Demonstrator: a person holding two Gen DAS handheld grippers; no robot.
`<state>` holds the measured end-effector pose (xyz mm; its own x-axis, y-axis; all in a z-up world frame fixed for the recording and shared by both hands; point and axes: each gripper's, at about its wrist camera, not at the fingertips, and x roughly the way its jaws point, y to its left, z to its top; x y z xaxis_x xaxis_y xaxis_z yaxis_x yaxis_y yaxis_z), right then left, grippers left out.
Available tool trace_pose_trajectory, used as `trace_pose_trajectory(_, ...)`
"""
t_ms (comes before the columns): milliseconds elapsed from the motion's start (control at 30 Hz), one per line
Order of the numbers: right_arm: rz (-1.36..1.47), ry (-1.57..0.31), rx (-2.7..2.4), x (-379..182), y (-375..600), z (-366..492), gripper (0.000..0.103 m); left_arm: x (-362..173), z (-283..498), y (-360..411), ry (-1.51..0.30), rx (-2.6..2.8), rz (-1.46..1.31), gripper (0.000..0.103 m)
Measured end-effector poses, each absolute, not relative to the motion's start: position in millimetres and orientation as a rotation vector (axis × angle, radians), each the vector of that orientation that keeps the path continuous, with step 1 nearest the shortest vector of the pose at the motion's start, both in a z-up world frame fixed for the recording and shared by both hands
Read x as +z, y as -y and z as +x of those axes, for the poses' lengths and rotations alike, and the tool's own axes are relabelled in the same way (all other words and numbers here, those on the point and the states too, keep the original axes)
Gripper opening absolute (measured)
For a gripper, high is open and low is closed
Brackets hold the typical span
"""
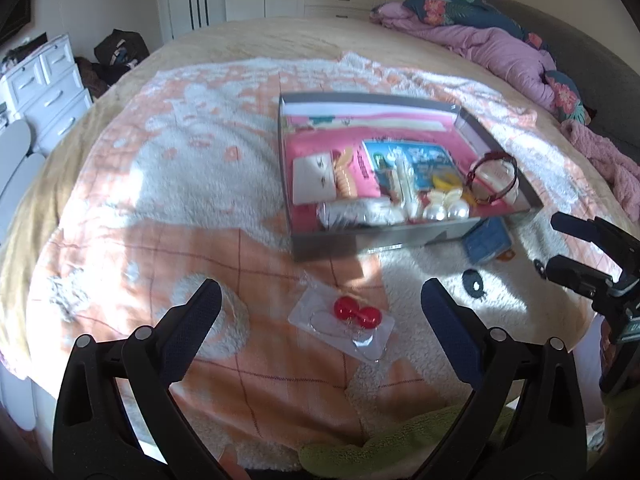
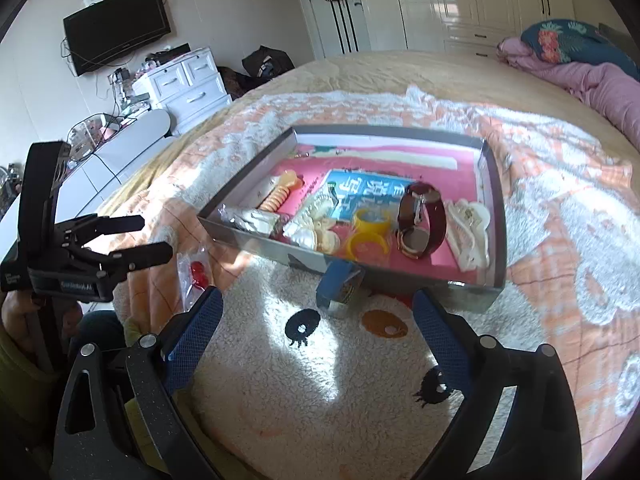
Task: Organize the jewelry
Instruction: 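Grasp the red-ball earring bag with the left tool while the right tool grasps the small blue box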
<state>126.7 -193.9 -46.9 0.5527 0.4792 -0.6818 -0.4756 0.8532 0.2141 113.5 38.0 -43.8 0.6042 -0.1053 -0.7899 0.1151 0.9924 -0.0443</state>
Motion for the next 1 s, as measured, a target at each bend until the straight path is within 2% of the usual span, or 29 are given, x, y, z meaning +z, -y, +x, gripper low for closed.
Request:
trace_pose_trajectory(667,0.100,-0.903,0.569,-86,182,158,0.093,-98,135,-26,-1.110,-0.269,-0.047,0.093)
trace_pose_trajectory(700,0.109,-0.907,0.570,-88,181,160,0.091,-98,135,-25,-1.113,-0.263,-0.036,0.093)
trace_pose_trajectory(867,0.168,-0.928,0.580,-97,180,172,0.066,-102,135,-19,-1.121,-0.234,0.013,0.093)
trace_pose_trajectory(900,0.182,-0.931,0.582,-98,181,173,0.066,-102,135,-18,-1.121,-0.226,0.023,0.093)
trace_pose_trajectory(1000,0.192,-0.929,0.583,-102,180,173,0.048,-102,135,-16,-1.122,-0.203,0.050,0.085)
